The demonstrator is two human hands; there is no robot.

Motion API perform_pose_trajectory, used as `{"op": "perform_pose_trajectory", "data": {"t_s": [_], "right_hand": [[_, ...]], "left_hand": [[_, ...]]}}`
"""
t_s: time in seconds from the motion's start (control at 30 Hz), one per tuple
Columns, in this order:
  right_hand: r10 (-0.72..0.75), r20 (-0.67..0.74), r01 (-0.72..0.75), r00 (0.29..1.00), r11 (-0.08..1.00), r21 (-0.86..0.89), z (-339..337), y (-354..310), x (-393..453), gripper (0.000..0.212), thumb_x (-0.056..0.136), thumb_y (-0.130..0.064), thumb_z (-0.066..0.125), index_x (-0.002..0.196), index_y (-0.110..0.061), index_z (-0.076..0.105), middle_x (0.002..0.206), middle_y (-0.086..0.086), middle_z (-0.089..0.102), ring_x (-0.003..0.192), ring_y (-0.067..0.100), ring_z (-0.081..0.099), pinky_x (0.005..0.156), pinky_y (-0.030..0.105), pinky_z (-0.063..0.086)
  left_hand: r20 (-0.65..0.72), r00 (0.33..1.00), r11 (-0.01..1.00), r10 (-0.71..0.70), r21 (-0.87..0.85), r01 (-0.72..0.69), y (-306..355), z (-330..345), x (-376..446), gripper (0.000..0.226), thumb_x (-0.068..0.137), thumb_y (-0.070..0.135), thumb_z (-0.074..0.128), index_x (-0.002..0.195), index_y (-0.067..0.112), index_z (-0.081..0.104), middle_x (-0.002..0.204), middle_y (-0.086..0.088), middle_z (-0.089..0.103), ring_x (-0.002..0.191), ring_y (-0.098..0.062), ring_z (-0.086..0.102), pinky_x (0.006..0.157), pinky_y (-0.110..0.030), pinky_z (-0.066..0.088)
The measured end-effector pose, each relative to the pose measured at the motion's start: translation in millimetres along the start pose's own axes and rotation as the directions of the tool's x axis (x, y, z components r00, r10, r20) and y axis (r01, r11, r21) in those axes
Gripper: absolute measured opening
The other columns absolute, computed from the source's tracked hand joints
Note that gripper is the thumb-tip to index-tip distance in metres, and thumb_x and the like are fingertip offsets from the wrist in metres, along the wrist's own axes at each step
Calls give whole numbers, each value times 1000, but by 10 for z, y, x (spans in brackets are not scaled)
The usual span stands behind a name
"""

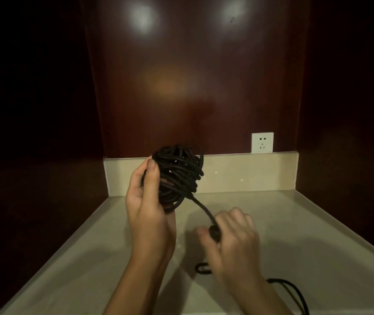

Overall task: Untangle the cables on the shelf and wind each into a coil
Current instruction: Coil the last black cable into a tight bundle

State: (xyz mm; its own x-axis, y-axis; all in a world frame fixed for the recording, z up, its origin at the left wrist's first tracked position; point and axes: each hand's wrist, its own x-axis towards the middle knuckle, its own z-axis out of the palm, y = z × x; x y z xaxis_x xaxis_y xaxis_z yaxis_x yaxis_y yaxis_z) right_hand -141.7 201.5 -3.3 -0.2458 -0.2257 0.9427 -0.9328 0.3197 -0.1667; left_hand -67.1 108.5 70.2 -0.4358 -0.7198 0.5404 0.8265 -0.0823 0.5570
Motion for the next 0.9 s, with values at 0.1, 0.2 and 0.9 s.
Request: {"op": "perform_pose_trajectory", "data": {"t_s": [0.1, 0.2, 0.9], "right_hand": [[184, -17, -177, 983, 964, 199, -110, 24, 63, 42, 99, -48, 40, 73, -18, 53, 64, -14, 42, 63, 12, 43, 59, 32, 32], [547, 169, -543, 820, 651, 530, -158, -109, 104, 19, 98, -44, 47, 91, -27, 53, 53, 2, 54, 52, 14, 52, 56, 35, 42], [421, 414, -585, 807, 670, 457, -642, 48, 105, 26, 92, -40, 57, 76, -19, 60, 63, 6, 66, 50, 19, 47, 52, 37, 39]], "left_hand": [[-41, 999, 1000, -14, -2, 14, -26, 3, -66, 39, 97, 30, 52, 122, 0, 58, 91, -4, 69, 79, -8, 67, 63, -16, 52], [-109, 994, 997, 30, 72, -22, -61, 53, -111, 38, 97, 34, 61, 120, 5, 59, 94, -1, 70, 84, -9, 67, 70, -20, 53], [-129, 985, 977, 118, 191, -92, 14, -190, -124, 28, 89, 40, 65, 113, 26, 68, 106, -1, 73, 99, -20, 70, 75, -36, 56]]}}
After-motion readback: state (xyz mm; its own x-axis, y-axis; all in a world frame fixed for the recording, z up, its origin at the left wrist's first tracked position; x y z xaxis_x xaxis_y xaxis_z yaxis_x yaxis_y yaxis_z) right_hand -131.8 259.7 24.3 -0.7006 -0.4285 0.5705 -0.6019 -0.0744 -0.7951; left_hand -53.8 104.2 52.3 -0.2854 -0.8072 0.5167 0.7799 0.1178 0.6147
